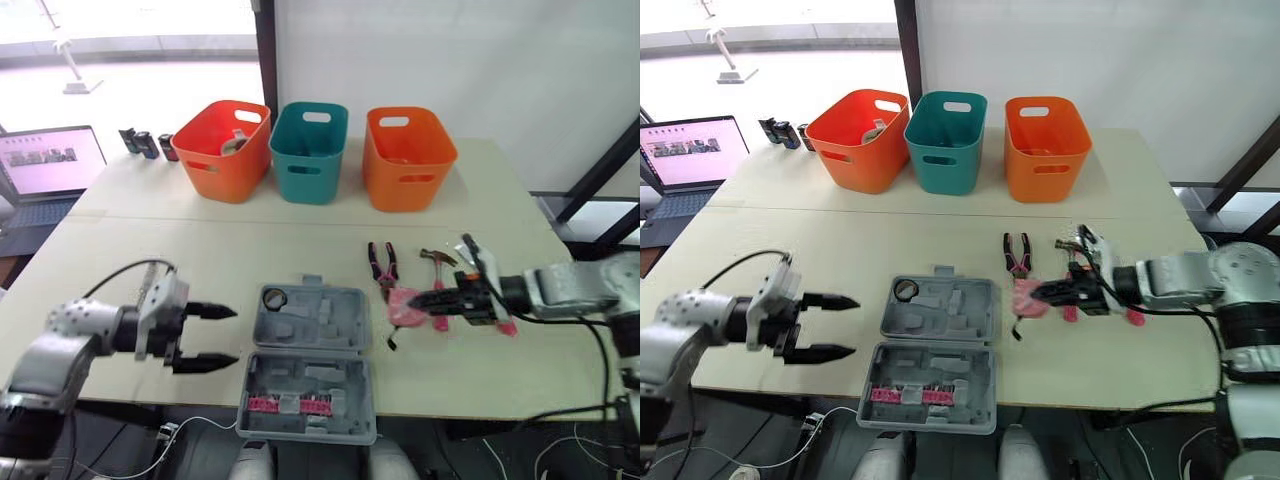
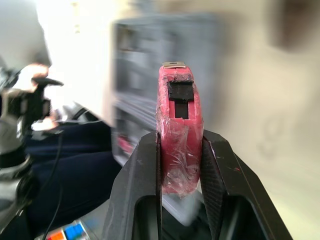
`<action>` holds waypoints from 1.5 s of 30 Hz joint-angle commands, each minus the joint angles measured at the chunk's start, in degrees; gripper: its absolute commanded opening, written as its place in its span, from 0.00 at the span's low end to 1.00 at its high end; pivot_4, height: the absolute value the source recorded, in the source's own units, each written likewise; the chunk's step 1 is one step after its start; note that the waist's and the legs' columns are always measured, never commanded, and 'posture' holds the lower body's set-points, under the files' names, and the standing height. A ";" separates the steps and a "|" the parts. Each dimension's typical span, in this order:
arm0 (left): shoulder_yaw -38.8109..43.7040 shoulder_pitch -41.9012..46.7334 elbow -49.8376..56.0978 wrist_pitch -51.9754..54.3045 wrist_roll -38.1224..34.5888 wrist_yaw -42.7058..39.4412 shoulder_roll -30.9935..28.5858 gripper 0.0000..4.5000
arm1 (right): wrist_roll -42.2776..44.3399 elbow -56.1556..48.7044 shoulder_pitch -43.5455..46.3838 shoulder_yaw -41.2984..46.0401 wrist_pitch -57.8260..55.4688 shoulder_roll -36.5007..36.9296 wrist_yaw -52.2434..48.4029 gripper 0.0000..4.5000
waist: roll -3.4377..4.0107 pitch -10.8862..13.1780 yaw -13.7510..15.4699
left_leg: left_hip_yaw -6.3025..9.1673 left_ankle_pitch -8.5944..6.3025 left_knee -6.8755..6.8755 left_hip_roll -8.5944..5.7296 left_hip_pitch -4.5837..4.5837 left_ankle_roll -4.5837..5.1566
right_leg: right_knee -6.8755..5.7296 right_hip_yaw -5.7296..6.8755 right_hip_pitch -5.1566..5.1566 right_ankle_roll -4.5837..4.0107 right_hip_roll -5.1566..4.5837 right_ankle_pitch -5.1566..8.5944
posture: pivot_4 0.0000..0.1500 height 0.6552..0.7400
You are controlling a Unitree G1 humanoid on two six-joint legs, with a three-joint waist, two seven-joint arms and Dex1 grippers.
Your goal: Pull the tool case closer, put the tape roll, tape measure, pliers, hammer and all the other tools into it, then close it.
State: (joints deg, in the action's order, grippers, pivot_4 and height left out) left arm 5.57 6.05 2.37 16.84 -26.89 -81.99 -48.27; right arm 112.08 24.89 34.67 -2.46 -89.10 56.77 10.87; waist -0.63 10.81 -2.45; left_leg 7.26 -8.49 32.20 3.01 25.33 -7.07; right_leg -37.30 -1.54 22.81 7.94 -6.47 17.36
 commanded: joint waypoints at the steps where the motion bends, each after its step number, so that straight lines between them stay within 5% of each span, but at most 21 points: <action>1: 1.68 -0.22 2.07 -2.05 -0.62 1.25 0.17 1.00 | 0.92 -2.12 -3.28 -1.21 0.75 2.19 -0.19 0.13 | -0.01 0.00 0.09 | 0.00 0.03 0.03 0.00 0.01 0.04 | 0.02 0.00 -0.01 -0.03 0.00 -0.02 | 1.00 1.00; 19: -1.15 2.86 1.61 -3.70 0.08 2.53 1.19 1.00 | -10.12 -6.82 -9.10 -2.33 5.77 -5.61 0.87 0.13 | -0.07 -0.04 -0.14 | 0.00 0.18 0.05 -0.01 -0.02 0.26 | 0.05 -0.02 -0.06 -0.16 0.02 -0.14 | 1.00 1.00; 27: -1.63 3.96 1.03 -3.56 0.22 2.59 0.93 1.00 | -17.50 -8.48 -8.18 2.32 3.95 -4.96 -3.49 0.95 | -0.01 -0.02 0.07 | 0.00 0.18 0.03 -0.02 0.00 0.26 | 0.06 -0.02 -0.06 -0.13 0.03 -0.14 | 1.00 1.00; 36: -1.84 3.79 0.93 -3.68 0.38 2.67 1.09 1.00 | -24.44 -20.15 -8.48 6.77 0.17 1.45 -16.93 0.98 | 0.04 0.01 0.16 | 0.00 0.18 0.02 -0.02 0.00 0.26 | 0.06 -0.02 -0.05 -0.14 0.03 -0.13 | 1.00 1.00; 40: -2.15 3.66 1.01 -3.73 0.46 2.72 1.32 1.00 | -53.70 -43.35 -19.16 -1.20 32.34 14.76 -52.12 0.98 | 0.13 0.04 0.26 | -0.01 0.18 0.01 -0.02 0.01 0.25 | 0.07 -0.02 -0.01 -0.07 0.03 -0.10 | 1.00 1.00; 45: -2.47 3.59 1.00 -3.94 0.54 2.60 1.44 1.00 | -83.31 -43.70 -30.25 -7.49 73.21 17.78 -72.70 0.98 | 0.09 0.02 0.16 | -0.07 0.19 -0.01 -0.02 -0.02 0.15 | 0.18 0.01 -0.10 0.31 0.00 0.00 | 1.00 1.00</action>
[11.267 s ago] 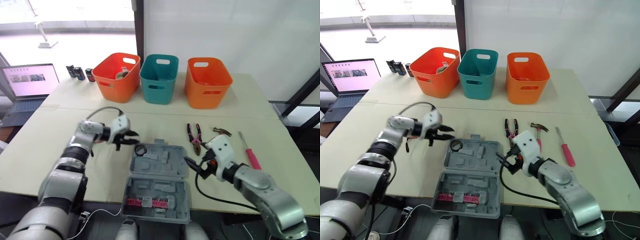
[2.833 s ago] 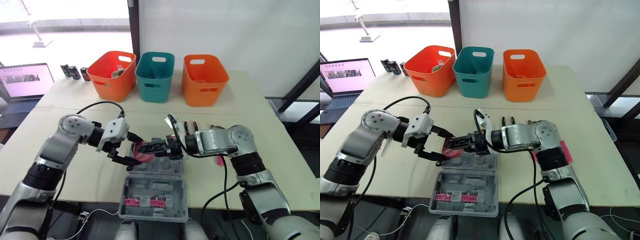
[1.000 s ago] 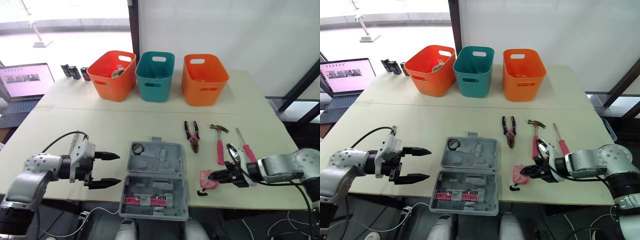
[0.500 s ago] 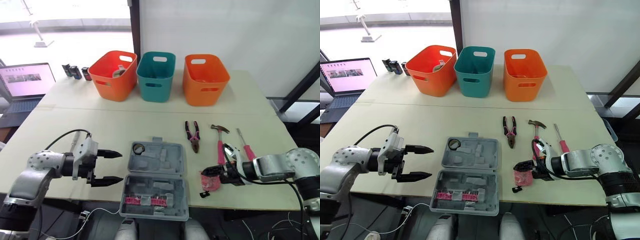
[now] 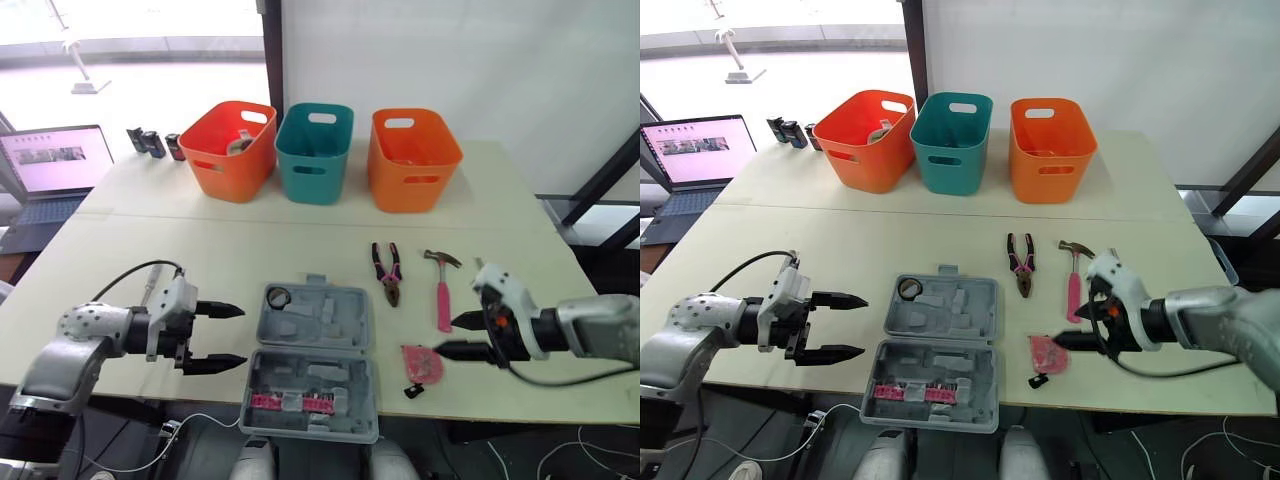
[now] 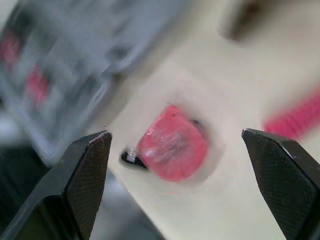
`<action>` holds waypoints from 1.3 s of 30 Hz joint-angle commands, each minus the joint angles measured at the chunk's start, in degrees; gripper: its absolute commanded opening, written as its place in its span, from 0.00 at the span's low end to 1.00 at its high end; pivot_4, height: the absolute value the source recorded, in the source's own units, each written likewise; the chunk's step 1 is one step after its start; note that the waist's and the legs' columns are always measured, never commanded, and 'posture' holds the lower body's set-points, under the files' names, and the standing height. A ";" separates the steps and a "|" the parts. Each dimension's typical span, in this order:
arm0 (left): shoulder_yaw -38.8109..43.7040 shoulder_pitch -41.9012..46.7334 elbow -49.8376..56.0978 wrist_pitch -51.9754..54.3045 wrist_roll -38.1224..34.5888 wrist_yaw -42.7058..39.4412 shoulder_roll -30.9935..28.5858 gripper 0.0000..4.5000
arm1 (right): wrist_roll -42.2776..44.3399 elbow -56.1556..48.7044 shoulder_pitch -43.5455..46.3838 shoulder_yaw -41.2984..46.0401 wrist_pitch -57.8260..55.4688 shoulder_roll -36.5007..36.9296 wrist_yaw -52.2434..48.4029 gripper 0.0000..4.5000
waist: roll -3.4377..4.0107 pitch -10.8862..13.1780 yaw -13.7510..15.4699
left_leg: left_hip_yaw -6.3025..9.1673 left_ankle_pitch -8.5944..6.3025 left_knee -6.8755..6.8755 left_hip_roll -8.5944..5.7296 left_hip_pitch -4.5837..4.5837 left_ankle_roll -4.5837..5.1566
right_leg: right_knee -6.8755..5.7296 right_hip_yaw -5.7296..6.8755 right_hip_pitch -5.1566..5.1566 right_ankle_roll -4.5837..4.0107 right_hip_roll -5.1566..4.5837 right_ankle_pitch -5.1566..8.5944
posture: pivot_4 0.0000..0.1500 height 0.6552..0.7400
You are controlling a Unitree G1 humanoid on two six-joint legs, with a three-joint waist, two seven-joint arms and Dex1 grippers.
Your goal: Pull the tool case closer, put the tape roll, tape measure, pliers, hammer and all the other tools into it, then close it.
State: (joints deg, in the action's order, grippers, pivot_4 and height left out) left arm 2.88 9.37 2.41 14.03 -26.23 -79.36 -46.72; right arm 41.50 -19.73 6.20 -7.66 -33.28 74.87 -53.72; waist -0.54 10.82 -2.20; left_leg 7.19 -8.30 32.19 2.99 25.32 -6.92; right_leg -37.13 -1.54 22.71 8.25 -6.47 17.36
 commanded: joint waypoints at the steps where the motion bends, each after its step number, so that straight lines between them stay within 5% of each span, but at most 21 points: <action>1: 0.20 0.27 0.98 -1.17 -0.10 -0.04 -0.09 1.00 | -15.58 2.13 -2.22 -2.83 21.44 -1.27 -9.64 0.98 | 0.00 0.00 -0.21 | -0.04 0.02 0.01 -0.01 0.00 -0.04 | 0.01 -0.02 0.00 -0.05 -0.03 -0.01 | 1.00 1.00; 5: 0.28 0.13 1.38 -1.21 -0.14 0.12 -0.15 1.00 | -25.37 9.07 0.46 -5.79 31.73 -7.28 -11.59 0.98 | -0.01 0.00 -0.43 | -0.05 0.05 0.06 0.00 -0.06 -0.07 | -0.01 -0.03 -0.05 -0.34 -0.03 -0.18 | 1.00 1.00; 17: 1.30 -1.37 3.14 -0.93 -0.59 0.94 -0.78 1.00 | -38.84 23.46 8.60 -9.38 37.01 -16.74 -14.41 0.98 | 0.00 0.00 -0.03 | -0.04 0.07 0.03 -0.01 -0.06 -0.09 | -0.04 -0.02 -0.10 -0.16 -0.03 -0.24 | 1.00 1.00; 31: 1.95 -2.83 3.77 -1.00 -1.08 1.94 -1.17 1.00 | -42.30 23.65 8.31 -8.70 34.88 -20.48 -15.10 0.98 | -0.02 -0.01 -0.26 | -0.04 0.07 0.02 0.00 -0.28 -0.09 | -0.07 -0.02 -0.30 -0.14 -0.03 -0.25 | 1.00 1.00; 36: 1.49 -2.06 2.93 -1.17 -0.80 1.90 -0.99 1.00 | -41.74 20.61 7.76 -8.34 32.60 -20.83 -15.84 0.60 | -0.01 -0.01 -0.20 | -0.04 0.07 0.02 0.00 -0.28 -0.10 | -0.08 -0.02 -0.30 -0.13 -0.03 -0.25 | 1.00 1.00; 39: 1.26 -1.90 2.46 -1.45 -0.58 1.67 -0.95 1.00 | -41.20 18.70 7.84 -8.00 30.83 -21.22 -16.02 0.59 | -0.01 -0.01 -0.21 | -0.05 0.07 0.02 0.00 -0.28 -0.10 | -0.09 -0.02 -0.30 -0.13 -0.03 -0.25 | 1.00 1.00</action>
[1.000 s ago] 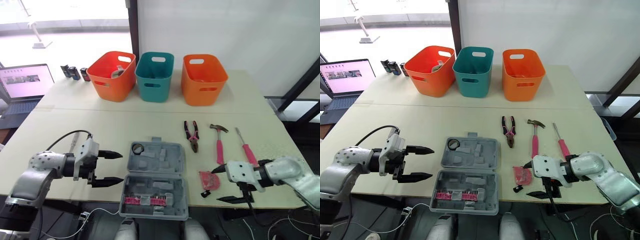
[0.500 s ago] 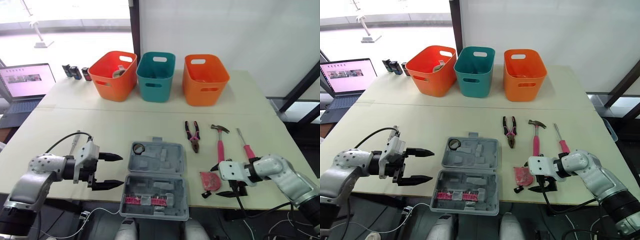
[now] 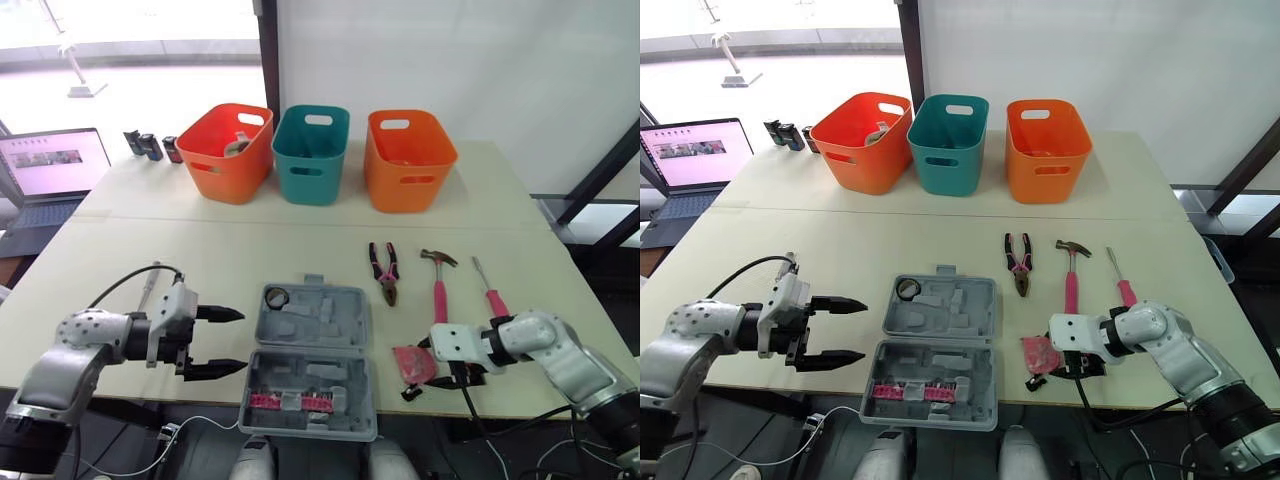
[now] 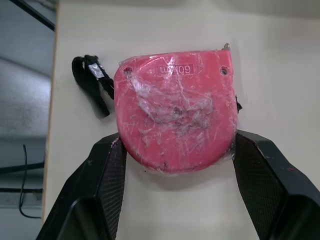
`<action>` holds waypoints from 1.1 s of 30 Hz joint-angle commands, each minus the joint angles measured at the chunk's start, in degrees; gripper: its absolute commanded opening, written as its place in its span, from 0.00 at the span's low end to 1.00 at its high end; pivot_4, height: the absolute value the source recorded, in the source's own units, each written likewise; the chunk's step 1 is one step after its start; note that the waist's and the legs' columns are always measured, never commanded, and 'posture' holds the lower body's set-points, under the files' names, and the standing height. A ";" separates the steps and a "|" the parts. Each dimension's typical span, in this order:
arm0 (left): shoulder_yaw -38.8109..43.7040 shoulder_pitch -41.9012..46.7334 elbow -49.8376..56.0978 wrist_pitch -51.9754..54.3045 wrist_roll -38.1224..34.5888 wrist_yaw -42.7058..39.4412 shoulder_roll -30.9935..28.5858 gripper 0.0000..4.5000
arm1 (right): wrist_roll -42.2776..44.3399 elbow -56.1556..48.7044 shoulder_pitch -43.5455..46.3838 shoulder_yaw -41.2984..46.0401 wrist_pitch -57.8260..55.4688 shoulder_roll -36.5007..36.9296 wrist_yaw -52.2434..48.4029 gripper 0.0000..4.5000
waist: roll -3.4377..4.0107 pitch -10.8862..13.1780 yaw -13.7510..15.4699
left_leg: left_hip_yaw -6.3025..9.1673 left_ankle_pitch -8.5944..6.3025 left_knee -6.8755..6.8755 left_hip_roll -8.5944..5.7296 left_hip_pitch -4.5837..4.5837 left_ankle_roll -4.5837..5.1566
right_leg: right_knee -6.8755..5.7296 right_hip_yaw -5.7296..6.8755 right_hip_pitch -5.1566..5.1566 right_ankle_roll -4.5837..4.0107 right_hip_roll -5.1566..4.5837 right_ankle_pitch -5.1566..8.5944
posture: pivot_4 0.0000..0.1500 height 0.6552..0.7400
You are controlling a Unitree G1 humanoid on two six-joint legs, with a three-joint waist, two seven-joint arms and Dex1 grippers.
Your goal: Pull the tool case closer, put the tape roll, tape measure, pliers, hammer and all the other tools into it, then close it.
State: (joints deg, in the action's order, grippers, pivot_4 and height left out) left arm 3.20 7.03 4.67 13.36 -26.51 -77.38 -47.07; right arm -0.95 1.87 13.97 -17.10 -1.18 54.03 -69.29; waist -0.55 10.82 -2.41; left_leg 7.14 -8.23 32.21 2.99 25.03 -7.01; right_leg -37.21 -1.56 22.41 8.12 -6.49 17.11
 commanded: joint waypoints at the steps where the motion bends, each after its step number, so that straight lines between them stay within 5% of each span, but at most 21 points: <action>1: 0.92 0.53 0.03 -0.80 -0.28 -0.33 -0.58 1.00 | 1.23 -3.54 -0.03 1.50 -1.46 -0.29 -0.55 0.59 | 0.00 0.00 0.01 | 0.00 0.00 0.00 0.00 0.00 0.00 | 0.00 0.00 0.01 0.00 0.00 0.00 | 1.00 1.00; 7: 0.86 0.69 -1.06 -1.42 0.04 -0.34 -0.44 1.00 | 3.94 -10.55 0.58 3.58 -7.59 0.69 -1.86 0.59 | 0.00 0.00 0.04 | 0.00 0.00 0.00 0.00 0.00 0.00 | -0.01 0.00 0.00 0.01 0.00 0.00 | 1.00 1.00; 14: 0.49 0.90 -2.37 -2.26 0.45 -0.26 -0.06 1.00 | 8.66 -20.60 11.33 3.81 -29.45 -0.85 -2.05 0.59 | 0.00 0.00 0.02 | 0.00 0.00 0.00 0.00 0.00 0.00 | -0.05 0.00 0.02 0.01 0.00 0.00 | 1.00 1.00; 21: 0.64 2.22 -4.43 -2.91 1.13 0.45 0.50 1.00 | 4.59 -24.57 25.51 -7.13 -51.98 -8.29 5.35 0.59 | 0.00 0.00 -0.07 | 0.00 0.00 -0.02 0.00 0.00 0.00 | -0.05 0.00 0.05 0.01 0.00 0.00 | 1.00 1.00; 33: 0.41 3.05 -4.59 -2.30 1.18 0.95 0.84 1.00 | -9.65 -11.60 37.94 -25.86 -52.54 -16.41 11.94 0.59 | 0.01 0.00 -0.11 | 0.01 0.04 -0.04 0.00 0.13 -0.06 | -0.17 0.00 0.25 0.04 0.00 -0.02 | 1.00 1.00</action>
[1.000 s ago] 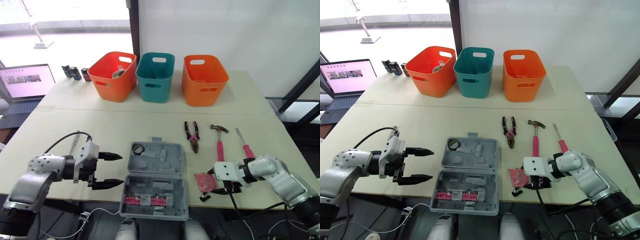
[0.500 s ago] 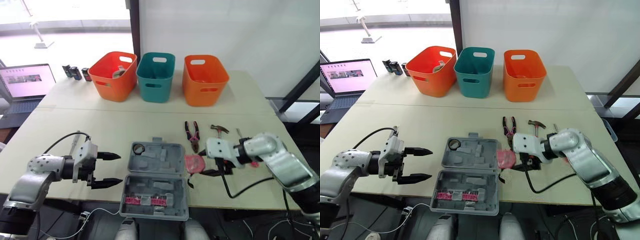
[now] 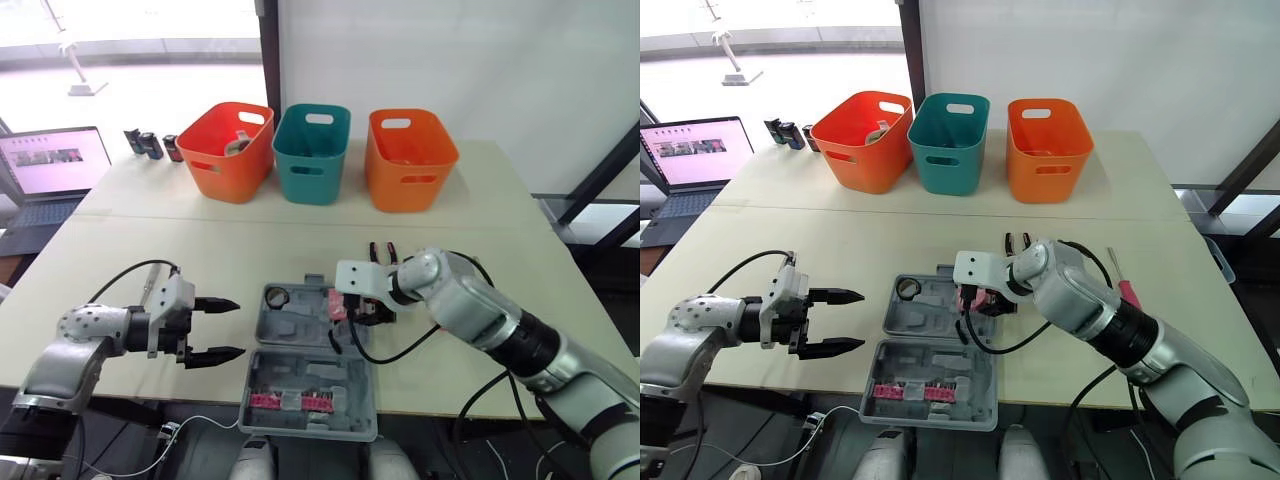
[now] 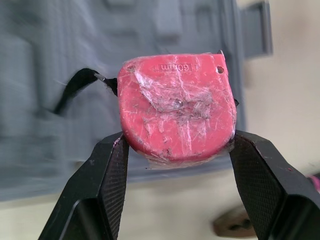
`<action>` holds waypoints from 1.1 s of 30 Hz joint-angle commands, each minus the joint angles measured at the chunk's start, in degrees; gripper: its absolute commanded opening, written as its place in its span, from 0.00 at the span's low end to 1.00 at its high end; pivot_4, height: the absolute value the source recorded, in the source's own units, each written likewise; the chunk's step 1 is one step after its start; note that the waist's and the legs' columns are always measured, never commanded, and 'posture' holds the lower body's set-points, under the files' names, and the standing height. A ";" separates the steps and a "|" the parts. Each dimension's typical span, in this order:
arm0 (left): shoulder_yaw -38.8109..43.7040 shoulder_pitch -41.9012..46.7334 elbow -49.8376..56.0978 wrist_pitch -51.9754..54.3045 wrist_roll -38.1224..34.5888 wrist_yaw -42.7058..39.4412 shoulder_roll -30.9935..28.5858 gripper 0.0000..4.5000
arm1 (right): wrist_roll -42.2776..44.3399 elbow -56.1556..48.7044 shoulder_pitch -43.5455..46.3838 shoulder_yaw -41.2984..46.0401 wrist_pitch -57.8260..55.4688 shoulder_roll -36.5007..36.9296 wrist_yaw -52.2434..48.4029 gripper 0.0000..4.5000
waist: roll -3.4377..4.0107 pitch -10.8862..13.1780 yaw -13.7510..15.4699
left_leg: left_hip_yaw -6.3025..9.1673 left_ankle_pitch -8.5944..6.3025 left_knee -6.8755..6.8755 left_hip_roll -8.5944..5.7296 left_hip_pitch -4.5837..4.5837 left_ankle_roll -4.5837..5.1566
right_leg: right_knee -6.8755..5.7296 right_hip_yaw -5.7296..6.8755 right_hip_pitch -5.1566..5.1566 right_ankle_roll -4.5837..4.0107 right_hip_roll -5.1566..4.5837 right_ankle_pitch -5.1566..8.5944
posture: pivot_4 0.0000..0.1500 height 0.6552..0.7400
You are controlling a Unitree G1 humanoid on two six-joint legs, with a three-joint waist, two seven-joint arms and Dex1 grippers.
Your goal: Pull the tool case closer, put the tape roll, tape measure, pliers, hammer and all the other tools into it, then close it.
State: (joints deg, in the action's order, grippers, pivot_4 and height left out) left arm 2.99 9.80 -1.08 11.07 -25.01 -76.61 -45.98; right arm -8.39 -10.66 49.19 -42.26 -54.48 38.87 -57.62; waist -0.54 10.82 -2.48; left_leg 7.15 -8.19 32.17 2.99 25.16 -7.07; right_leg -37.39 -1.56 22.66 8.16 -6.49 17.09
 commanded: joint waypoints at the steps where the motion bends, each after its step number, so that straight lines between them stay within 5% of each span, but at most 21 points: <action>1: 0.63 0.24 1.20 0.04 -0.35 0.23 -0.25 1.00 | -2.62 1.48 3.11 -1.02 0.82 -1.55 0.18 0.59 | 0.00 0.00 -0.05 | 0.00 0.00 -0.01 0.00 0.00 0.00 | 0.00 0.00 0.00 0.00 0.00 0.00 | 1.00 1.00; 23: 0.77 -0.75 2.56 0.44 -0.68 1.27 -0.06 1.00 | -7.93 8.49 0.61 -3.93 4.93 -6.38 -0.49 0.59 | 0.00 0.00 -0.16 | 0.00 0.00 -0.02 0.00 -0.02 0.00 | -0.08 0.00 0.02 0.02 0.00 -0.01 | 1.00 1.00; 27: 0.75 -0.93 2.77 0.59 -0.82 1.08 -0.15 1.00 | -8.41 9.02 0.28 -2.30 5.32 -7.12 0.57 0.98 | 0.00 0.00 -0.14 | 0.00 0.00 -0.02 0.01 -0.03 0.00 | -0.08 0.00 0.02 0.02 0.01 -0.01 | 1.00 1.00; 33: 0.50 -0.81 2.87 0.77 -0.83 0.96 -0.09 1.00 | -6.76 4.85 0.73 1.31 2.12 -6.74 -1.05 0.99 | 0.00 0.00 -0.06 | 0.00 0.00 -0.02 0.00 -0.02 0.00 | -0.09 0.00 0.02 0.02 0.01 -0.01 | 1.00 1.00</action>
State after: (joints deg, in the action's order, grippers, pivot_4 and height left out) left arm 2.99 8.99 0.24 11.96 -25.15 -75.39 -45.97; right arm -16.05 -2.20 48.66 -43.70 -51.12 32.03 -57.77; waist -0.54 10.81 -2.54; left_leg 7.16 -8.19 32.16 2.99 25.14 -7.07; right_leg -37.47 -1.56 22.68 8.19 -6.49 17.08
